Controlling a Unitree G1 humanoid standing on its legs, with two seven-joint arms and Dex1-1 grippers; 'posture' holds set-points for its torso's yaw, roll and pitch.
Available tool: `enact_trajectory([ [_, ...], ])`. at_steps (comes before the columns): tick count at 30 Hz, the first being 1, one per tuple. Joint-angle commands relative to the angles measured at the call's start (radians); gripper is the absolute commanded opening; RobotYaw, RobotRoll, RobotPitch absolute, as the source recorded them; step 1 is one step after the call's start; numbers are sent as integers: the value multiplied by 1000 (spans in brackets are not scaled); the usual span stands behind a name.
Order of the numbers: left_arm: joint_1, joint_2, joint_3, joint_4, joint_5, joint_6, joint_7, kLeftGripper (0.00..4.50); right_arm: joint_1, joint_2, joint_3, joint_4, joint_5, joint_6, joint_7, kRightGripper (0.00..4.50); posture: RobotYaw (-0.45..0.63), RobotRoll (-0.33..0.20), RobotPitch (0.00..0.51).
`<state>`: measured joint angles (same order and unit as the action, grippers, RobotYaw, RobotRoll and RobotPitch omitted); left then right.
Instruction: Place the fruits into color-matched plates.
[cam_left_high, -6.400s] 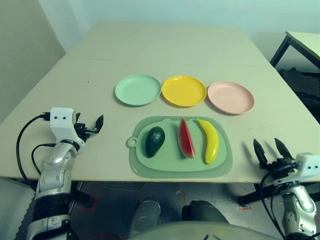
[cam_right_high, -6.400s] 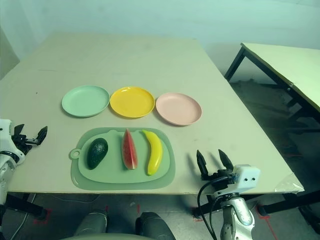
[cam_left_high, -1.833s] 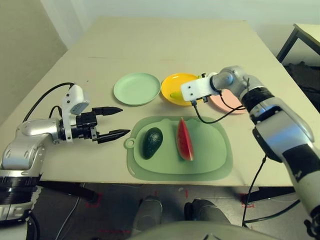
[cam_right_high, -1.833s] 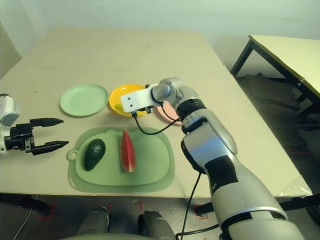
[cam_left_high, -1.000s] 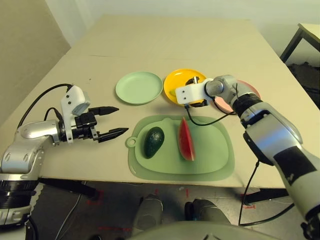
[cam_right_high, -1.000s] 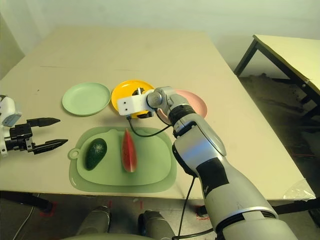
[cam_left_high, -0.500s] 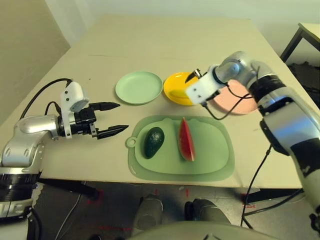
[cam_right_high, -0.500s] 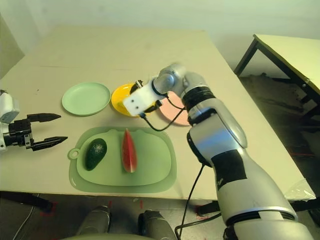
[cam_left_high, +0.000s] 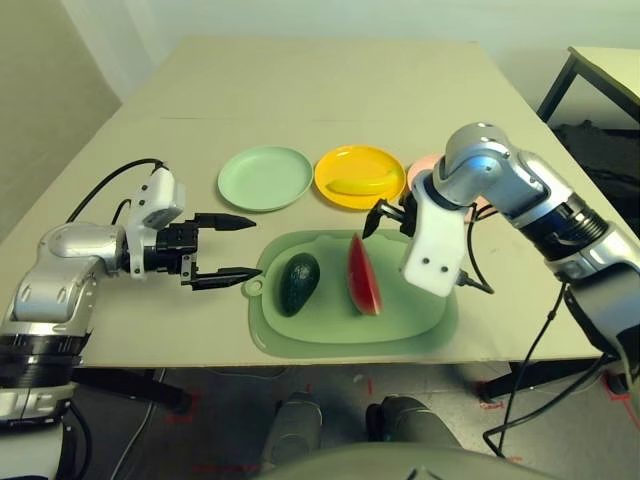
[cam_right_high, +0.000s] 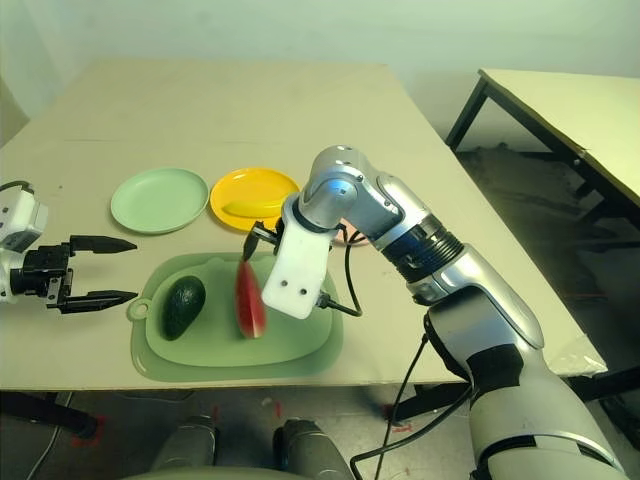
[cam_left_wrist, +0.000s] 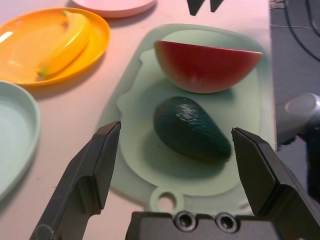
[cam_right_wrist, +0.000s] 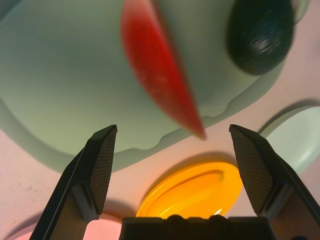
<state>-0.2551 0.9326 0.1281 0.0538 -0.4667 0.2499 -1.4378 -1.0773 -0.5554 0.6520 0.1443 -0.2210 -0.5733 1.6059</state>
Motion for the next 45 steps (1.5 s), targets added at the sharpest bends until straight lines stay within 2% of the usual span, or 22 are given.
enact_trajectory([
  [1,3,14,-12,1,8,3,-10,4500,1,24,27,-34,6,27,5,4490,136,0,62],
  [5,9,10,-7,-9,6,5,-1,4500,31,58,63,-31,-22,34,-8,4490,152,0,63],
  [12,64,17,29,-57,-14,25,27,4500,32,81,111,171,-136,-81,-97,4490,174,0,71],
  [22,103,22,53,-87,-24,35,59,4500,58,161,168,288,-190,-138,-155,4490,201,0,76],
  [29,129,21,63,-99,-26,31,71,4500,83,161,183,319,-214,-162,-178,4490,207,0,78],
  [32,134,19,64,-106,-29,30,77,4500,96,147,184,323,-202,-164,-163,3898,208,0,80],
  [37,135,18,63,-111,-33,31,81,4500,112,124,183,327,-199,-169,-151,2123,202,0,84],
  [45,111,10,38,-95,-28,28,83,4500,101,109,158,322,-169,-148,-134,2054,194,0,84],
])
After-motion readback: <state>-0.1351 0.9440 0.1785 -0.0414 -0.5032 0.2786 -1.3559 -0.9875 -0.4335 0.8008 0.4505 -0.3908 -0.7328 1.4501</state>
